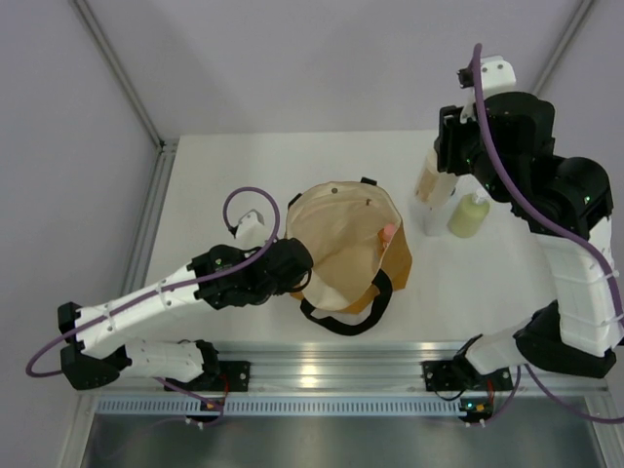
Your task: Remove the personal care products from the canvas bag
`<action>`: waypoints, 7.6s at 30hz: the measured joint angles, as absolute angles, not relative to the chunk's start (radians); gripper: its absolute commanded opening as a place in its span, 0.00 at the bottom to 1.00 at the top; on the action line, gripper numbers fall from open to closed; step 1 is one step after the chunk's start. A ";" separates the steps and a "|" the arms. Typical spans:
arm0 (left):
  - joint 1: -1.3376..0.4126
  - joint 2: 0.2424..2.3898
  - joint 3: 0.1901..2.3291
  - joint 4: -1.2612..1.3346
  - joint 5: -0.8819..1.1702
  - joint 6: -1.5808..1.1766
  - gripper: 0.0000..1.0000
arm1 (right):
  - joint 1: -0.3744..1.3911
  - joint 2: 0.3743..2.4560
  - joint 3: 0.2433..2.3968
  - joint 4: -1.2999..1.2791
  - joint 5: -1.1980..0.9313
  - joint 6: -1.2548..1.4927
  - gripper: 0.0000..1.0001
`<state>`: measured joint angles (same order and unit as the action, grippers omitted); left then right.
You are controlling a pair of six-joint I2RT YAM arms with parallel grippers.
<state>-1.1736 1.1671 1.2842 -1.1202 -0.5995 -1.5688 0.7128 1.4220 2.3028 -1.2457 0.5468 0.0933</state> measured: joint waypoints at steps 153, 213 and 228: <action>-1.174 1.250 1.458 -1.098 -0.620 -1.340 0.00 | 0.810 1.606 1.633 -1.246 0.571 0.340 0.57; -1.174 1.234 1.404 -1.078 -0.638 -1.358 0.05 | 0.747 1.466 1.640 -0.999 0.228 0.234 0.00; -1.174 1.202 1.362 -1.069 -0.653 -1.363 0.24 | 0.891 1.501 1.996 -1.135 0.249 0.167 0.00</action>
<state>-1.1736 1.2022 1.3621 -1.0687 -0.6529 -1.3632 0.8906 1.5005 1.9961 -1.1355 0.2485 0.1669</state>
